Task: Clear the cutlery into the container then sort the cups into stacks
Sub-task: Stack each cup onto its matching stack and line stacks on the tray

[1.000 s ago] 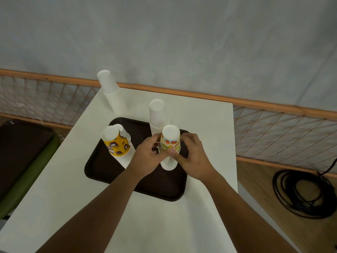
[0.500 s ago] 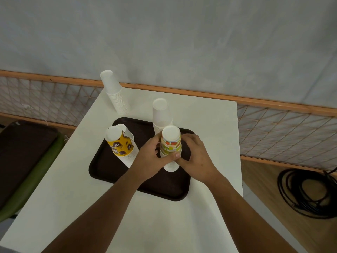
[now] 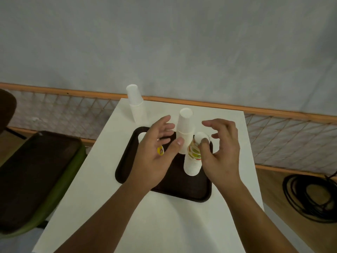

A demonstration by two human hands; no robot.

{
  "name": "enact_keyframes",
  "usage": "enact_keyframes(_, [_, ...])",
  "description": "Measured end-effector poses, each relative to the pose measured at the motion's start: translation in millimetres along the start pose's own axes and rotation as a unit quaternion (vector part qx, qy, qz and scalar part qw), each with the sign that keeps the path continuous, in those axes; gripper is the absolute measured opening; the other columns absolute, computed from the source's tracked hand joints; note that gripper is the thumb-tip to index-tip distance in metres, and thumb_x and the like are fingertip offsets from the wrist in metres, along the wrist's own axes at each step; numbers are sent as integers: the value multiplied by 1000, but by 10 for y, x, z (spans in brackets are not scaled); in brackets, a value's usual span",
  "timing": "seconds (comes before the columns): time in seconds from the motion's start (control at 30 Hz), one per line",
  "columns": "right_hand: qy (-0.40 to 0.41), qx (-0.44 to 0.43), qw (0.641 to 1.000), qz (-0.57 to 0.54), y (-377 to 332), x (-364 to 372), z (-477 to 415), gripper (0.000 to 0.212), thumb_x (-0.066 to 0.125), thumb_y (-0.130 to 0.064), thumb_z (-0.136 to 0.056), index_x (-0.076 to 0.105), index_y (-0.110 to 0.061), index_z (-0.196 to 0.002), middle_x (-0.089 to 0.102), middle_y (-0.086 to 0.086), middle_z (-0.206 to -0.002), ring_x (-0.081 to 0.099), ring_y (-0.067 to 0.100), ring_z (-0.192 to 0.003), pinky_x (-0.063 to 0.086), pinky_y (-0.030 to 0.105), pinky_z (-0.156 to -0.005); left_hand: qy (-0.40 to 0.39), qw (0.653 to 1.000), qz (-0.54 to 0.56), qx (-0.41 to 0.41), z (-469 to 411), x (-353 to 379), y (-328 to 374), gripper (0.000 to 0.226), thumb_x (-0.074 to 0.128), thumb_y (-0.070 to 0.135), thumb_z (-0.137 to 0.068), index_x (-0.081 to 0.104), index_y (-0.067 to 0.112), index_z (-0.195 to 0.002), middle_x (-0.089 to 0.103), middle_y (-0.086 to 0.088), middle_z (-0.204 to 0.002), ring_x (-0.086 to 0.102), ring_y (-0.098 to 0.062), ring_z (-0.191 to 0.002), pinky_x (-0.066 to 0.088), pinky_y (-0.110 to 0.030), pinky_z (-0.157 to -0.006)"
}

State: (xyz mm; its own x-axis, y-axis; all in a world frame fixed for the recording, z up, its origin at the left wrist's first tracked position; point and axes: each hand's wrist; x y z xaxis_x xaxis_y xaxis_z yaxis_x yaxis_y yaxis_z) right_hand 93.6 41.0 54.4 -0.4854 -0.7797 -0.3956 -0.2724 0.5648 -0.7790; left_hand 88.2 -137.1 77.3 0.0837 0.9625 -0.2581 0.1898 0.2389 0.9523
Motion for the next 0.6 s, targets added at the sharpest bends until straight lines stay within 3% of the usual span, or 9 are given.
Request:
enact_keyframes(0.17, [-8,-18,999,-40,-653,460,76,37,63,-2,-87,64,-24,-117,54,-7,-121,55,11,-113,51,25,-88,19,1000,0,22,50,-880,63,44,63,33,-98,53,30,-141,64,18,-122,61,-3,-118,52,-18,-96])
enact_keyframes(0.27, [-42,-2,997,-60,-975,735,32,34,61,-7,-90,64,-25,-119,54,-12,-121,55,6,-114,50,21,-91,41,999,-2,24,51,-1362,-8,38,60,28,-102,55,34,-139,65,15,-122,63,-9,-118,52,-32,-101])
enact_keyframes(0.43, [-113,62,988,-84,-1217,1085,-286,35,61,-12,-94,61,-31,-123,59,-17,-126,54,-6,-117,45,6,-84,52,999,-6,-15,-127,-1844,-156,34,55,37,-103,56,36,-137,66,15,-122,64,-9,-117,51,-45,-107])
enact_keyframes(0.5, [-136,90,981,-102,-1180,1203,-481,35,62,-16,-95,60,-31,-127,61,-19,-128,57,-3,-118,48,12,-89,57,998,4,-29,-279,-1937,-229,33,56,35,-104,56,37,-137,66,14,-123,65,-9,-116,52,-45,-106])
enact_keyframes(0.6, [-161,124,971,-123,-1032,1371,-791,40,67,-29,-95,57,-31,-134,62,-13,-132,60,6,-119,52,33,-102,66,996,29,-55,-549,-2002,-354,35,58,39,-102,55,41,-137,64,12,-126,66,-9,-115,53,-41,-105])
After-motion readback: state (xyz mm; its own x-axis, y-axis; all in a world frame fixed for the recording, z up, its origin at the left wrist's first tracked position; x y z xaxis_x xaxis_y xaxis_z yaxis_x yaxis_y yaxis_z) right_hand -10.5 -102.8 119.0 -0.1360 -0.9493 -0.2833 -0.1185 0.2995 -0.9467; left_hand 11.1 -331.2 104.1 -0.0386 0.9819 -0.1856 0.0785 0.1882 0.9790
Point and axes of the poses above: each hand's wrist, its own z-axis away from the middle knuckle, its own x-axis out of the palm, y = z × x
